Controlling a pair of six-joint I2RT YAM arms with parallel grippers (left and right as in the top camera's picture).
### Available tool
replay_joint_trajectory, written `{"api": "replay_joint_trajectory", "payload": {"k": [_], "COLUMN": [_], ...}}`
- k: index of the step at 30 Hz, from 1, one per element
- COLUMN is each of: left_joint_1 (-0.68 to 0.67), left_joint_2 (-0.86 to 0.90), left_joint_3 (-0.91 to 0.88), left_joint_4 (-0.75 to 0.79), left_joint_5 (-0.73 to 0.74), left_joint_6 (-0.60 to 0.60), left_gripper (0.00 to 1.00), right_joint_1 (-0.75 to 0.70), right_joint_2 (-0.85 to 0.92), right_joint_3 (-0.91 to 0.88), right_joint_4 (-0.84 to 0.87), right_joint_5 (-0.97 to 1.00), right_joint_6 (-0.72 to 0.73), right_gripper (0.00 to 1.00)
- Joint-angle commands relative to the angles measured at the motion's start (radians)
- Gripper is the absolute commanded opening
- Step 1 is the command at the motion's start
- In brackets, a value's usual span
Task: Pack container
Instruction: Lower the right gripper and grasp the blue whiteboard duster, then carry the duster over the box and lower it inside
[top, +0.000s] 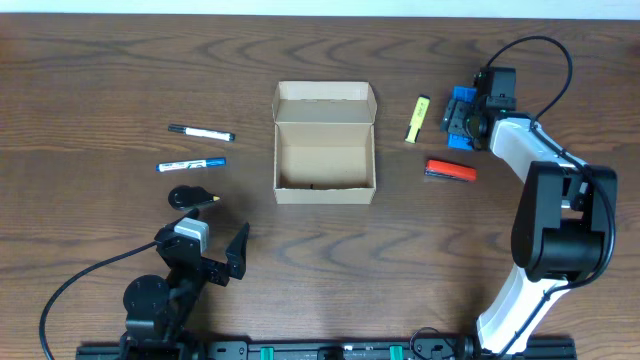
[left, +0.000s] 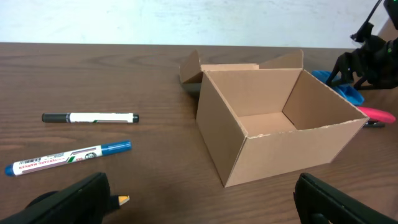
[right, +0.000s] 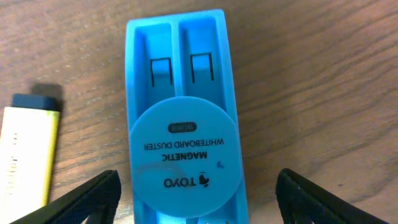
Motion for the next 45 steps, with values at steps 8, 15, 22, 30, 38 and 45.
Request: {"api": "replay_joint_trajectory", "payload": {"k": [8,15,22,30,38,45], "left_joint_1": [0.006,0.006,0.006,0.006,0.006,0.006], "left_joint_2": [-0.006,-0.006,-0.006,-0.006,-0.006,-0.006], "left_joint_3": [-0.024,-0.024,-0.024,-0.024,-0.024,-0.024], "left_joint_4": [-0.006,-0.006,-0.006,-0.006,-0.006,-0.006], "left_joint_5": [0.003,0.003,0.003,0.003,0.003,0.003], "left_joint_6": [0.015,0.015,0.015,0.015,0.015,0.015], "left_gripper": [0.95,0.96,0.95,0.95,0.95,0.95], "right_joint_1": [-0.01,-0.01,-0.009,-0.006,-0.005,0.01], "right_joint_2": [0.031,0.046,0.076,0.08,0.008,-0.167], "right_joint_3": [-0.005,-0.005,-0.005,-0.002,0.094,0.231], "right_joint_4": [0.031,0.027,0.026,0.004,-0.155,-0.323], "right_joint_5": [-0.004,-0.004,-0.004,-0.018,-0.042,-0.061], "right_joint_6": [-0.01,-0.01,-0.01,-0.009,-0.01,-0.014], "right_gripper": [0.76,0.74,0.7,0.42,0.33,0.3]}}
